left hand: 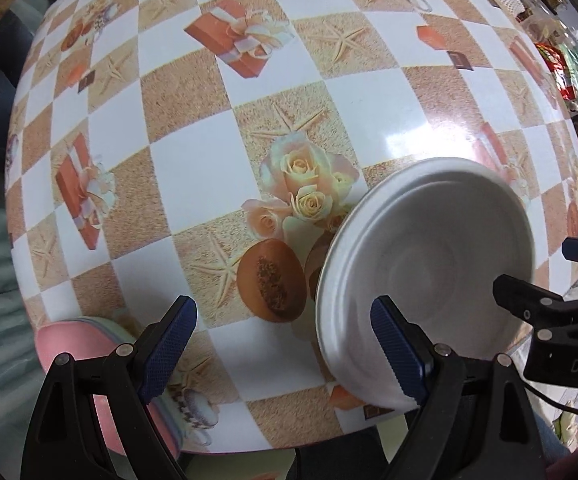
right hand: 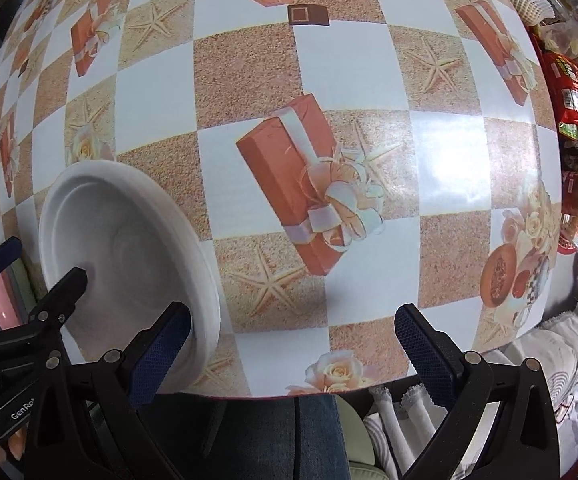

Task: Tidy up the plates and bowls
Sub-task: 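Close both tools on the rim of the nested bowl stack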

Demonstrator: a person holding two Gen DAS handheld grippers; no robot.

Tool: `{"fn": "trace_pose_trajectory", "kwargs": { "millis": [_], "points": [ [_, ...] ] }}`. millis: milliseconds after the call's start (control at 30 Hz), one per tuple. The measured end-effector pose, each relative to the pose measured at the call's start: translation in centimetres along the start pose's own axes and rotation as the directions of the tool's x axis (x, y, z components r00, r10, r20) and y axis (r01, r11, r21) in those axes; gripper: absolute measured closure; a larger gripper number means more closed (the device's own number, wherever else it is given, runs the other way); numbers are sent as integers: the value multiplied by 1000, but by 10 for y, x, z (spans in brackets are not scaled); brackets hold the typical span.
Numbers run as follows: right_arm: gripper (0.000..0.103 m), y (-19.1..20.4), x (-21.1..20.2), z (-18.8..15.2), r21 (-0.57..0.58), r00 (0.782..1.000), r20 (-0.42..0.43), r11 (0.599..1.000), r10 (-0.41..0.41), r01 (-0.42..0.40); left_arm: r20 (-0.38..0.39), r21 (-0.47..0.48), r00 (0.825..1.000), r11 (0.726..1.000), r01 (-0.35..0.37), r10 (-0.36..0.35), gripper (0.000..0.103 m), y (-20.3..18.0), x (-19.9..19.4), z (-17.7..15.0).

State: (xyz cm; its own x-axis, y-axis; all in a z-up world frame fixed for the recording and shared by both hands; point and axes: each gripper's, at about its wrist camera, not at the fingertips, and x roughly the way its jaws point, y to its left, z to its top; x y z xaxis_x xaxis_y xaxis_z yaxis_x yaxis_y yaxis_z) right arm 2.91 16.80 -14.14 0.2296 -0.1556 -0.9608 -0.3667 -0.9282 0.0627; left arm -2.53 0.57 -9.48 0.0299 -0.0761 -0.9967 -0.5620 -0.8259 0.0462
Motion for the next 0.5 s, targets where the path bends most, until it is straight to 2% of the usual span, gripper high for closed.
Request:
{"fn": "trace_pose_trajectory", "kwargs": {
  "millis": [200, 267, 300, 367, 500],
  "points": [
    [0, 3, 14, 15, -16, 1000, -8, 1000, 11, -11, -33, -59, 999, 998, 14, -16, 12, 6, 21, 1],
    [0, 5, 20, 18, -26, 1000, -15, 1000, 13, -13, -38, -69, 999, 997, 23, -26, 6, 6, 25, 3],
    [0, 5, 23, 20, -27, 1000, -19, 999, 16, -17, -34, -72, 999, 997, 5, -8, 5, 6, 26, 3],
    [0, 2, 26, 21, -18, 999, -22, 999, 43, -43, -30, -86, 1000, 996, 6, -9, 0, 10, 29, 5],
    [0, -8, 33, 28, 7, 994, -45, 995, 100, -100, -28, -122, 998, 991, 45, -48, 0, 19, 35, 1]
  ]
}}
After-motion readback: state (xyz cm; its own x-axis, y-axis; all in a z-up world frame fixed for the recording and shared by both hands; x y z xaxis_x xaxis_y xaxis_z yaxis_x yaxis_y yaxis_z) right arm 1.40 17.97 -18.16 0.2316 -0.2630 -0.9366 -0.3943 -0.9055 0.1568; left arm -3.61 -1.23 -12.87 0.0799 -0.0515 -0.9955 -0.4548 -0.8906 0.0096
